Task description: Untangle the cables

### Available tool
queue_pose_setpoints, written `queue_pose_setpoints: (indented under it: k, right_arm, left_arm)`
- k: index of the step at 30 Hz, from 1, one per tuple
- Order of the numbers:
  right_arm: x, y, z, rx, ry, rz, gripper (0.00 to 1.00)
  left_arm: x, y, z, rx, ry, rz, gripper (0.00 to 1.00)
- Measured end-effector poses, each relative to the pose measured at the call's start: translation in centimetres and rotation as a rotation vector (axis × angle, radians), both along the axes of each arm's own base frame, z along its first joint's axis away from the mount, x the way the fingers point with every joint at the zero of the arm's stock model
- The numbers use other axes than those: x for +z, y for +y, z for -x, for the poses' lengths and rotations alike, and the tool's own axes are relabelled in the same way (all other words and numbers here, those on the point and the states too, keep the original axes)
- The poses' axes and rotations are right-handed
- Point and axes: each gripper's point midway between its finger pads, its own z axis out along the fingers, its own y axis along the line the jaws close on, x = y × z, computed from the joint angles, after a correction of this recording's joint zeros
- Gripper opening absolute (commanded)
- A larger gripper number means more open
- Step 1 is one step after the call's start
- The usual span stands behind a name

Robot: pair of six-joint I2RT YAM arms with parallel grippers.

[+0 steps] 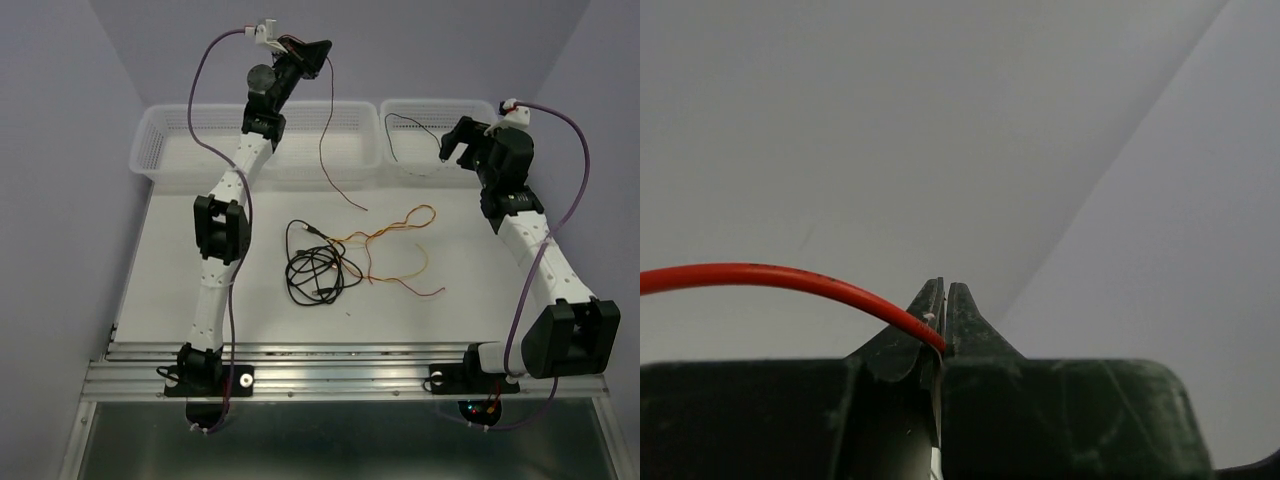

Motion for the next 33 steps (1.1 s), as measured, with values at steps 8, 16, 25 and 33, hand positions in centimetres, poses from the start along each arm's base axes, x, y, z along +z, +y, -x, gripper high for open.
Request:
queue_pose_setpoints:
  k: [8,16,25,33]
  right_arm:
    - [-0.8,0.2,0.0,0.008,0.006,-0.013,1.00]
    - [-1.5,0.3,-0.4,0.010,0.018,-0.018,1.00]
    - [-2.1,0.3,-0.7,0.007,0.031,-0.017,1.00]
    - [-2.1,0.2,-0.7,0.003,0.031,-0.016,1.00]
  left_arm:
    - [-6.3,-0.6,-3.5,0.050,0.095,0.008,0.00]
    - [-1.2,-0.1,-1.5,0.078,-0.053,0.083,0.00]
    - [5.3,-0.9,3.6,-0.009,-0.234,0.203,0.00]
    - [4.3,-3.1,4.0,-0.054,-0.203,0.226,0.00]
